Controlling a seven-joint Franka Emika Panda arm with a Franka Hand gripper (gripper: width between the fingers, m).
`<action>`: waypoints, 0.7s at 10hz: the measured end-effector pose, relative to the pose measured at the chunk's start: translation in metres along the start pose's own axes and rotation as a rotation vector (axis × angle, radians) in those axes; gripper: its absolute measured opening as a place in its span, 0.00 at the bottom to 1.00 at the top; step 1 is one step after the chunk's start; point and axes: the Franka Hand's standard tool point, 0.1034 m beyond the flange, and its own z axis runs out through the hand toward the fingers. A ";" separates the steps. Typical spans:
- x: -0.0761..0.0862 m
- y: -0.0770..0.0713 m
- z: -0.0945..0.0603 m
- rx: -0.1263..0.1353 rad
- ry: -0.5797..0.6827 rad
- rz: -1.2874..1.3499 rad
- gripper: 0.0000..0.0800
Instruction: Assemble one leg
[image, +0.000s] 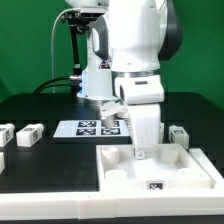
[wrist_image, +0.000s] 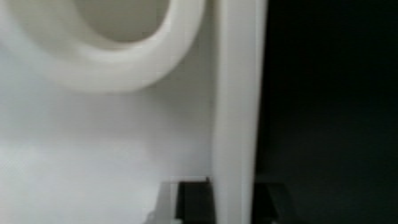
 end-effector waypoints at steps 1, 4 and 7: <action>0.004 0.002 0.001 0.012 -0.004 0.004 0.06; 0.003 0.002 0.002 0.019 -0.006 0.032 0.06; 0.003 0.002 0.002 0.019 -0.006 0.033 0.39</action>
Offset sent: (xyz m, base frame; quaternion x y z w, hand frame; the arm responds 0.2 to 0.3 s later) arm 0.0000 0.0000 0.0000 0.0000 0.0000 0.0000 1.0000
